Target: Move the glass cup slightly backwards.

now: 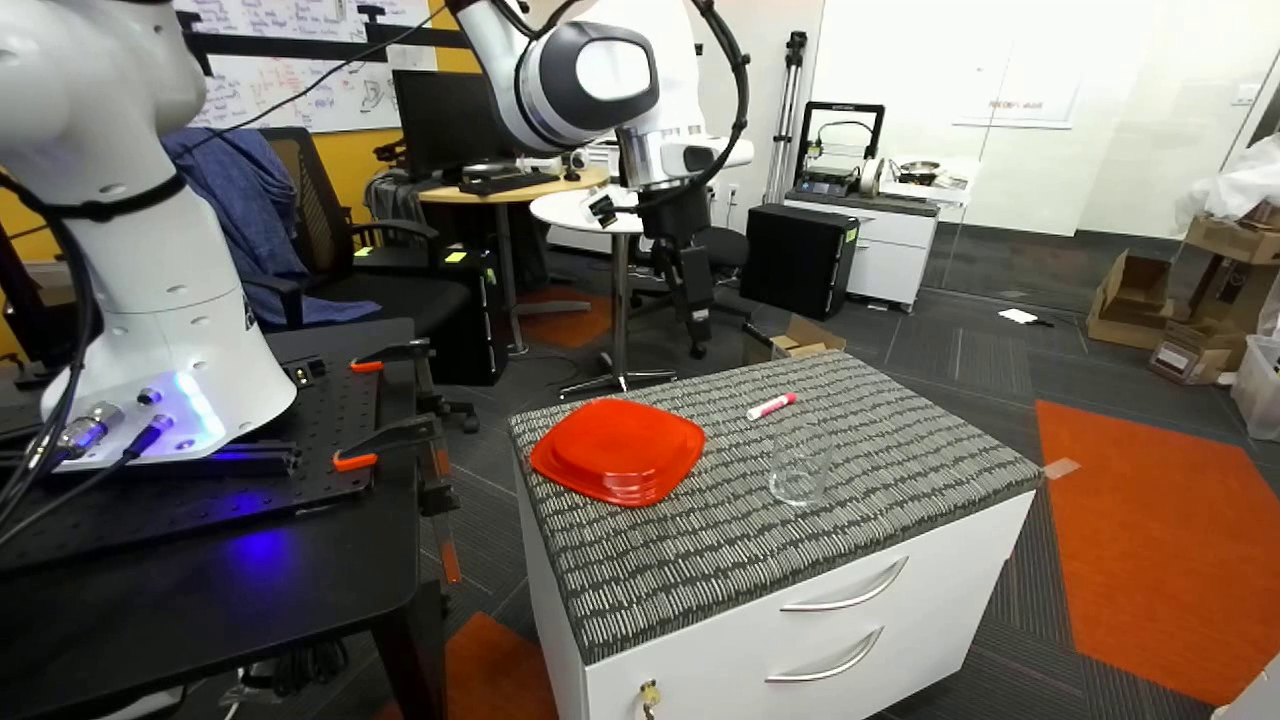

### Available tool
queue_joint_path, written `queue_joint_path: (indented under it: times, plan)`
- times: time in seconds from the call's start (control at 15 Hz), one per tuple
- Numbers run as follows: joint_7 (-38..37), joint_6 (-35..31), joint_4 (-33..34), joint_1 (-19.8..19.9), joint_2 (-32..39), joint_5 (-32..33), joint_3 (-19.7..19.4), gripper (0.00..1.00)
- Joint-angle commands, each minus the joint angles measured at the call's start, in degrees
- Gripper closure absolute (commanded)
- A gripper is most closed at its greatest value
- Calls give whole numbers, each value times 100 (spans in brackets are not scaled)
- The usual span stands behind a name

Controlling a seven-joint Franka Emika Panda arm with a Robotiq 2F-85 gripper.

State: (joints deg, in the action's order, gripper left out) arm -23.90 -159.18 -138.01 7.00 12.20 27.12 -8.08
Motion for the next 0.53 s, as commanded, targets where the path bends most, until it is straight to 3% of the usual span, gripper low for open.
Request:
queue_joint_path:
  times: [0.0,0.13,0.47]
  plan:
    - [104,-9,-2,-263,-1,-131,-255,0]
    - [105,-9,1,-261,-1,-129,-275,0]
    - [132,-717,140,-385,426,-173,-408,0]
